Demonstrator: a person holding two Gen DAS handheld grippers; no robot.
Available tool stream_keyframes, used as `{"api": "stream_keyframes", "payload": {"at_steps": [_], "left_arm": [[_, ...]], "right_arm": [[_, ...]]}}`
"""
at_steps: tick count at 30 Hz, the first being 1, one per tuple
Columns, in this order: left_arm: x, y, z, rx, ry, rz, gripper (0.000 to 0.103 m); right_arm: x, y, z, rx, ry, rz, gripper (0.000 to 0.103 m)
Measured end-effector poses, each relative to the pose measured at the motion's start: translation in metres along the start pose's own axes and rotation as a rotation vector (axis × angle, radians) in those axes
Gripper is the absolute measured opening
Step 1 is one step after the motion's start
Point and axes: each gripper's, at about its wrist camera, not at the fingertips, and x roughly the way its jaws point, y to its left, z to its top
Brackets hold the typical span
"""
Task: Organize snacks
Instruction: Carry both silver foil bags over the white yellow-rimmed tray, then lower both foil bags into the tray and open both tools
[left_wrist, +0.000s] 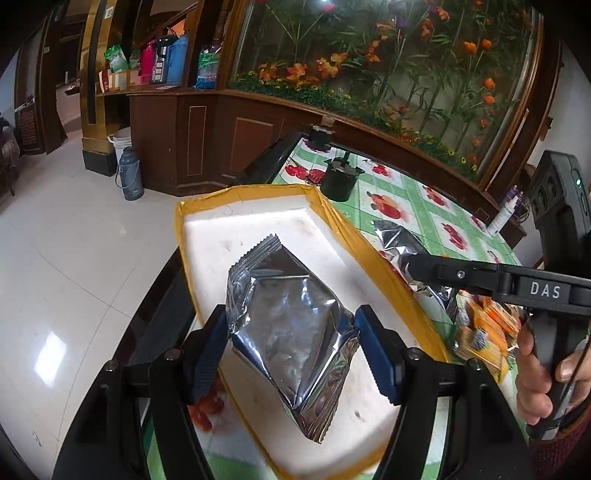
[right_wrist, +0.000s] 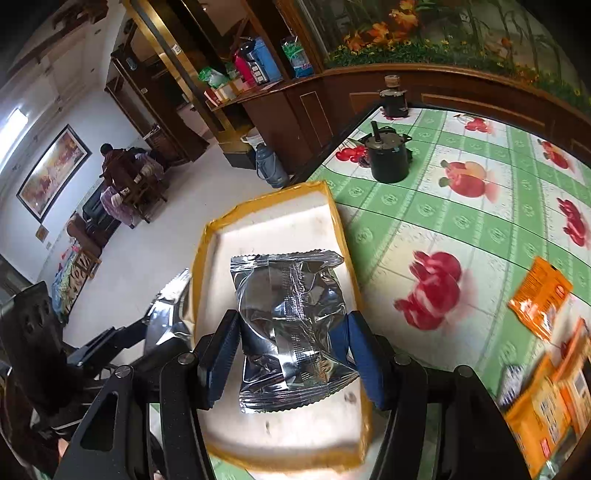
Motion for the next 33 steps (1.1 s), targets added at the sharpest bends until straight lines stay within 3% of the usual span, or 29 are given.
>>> {"api": "stream_keyframes", "payload": {"at_steps": [8, 15, 25, 33], "left_arm": [[0.048, 0.005, 0.021, 0.017, 0.061, 0.052, 0.069], [0.074, 0.017, 0.022, -0.012, 0.099, 0.094, 0.069], [0.078, 0.016, 0.023, 0.001, 0.098, 0.109, 0.071], [0.067, 0.015, 0.023, 0.003, 0.089, 0.108, 0.072]], "right_arm": [[0.042, 0.011, 0.036, 0.028, 0.017, 0.033, 0.064], [0.096, 0.021, 0.059, 0.021, 0.053, -0.009, 0.064], [0.139, 0.024, 0.064, -0.024, 0.071, -0.110, 0.064], [0.130, 0.016, 0.063, -0.008, 0.061, -0.080, 0.065]]}}
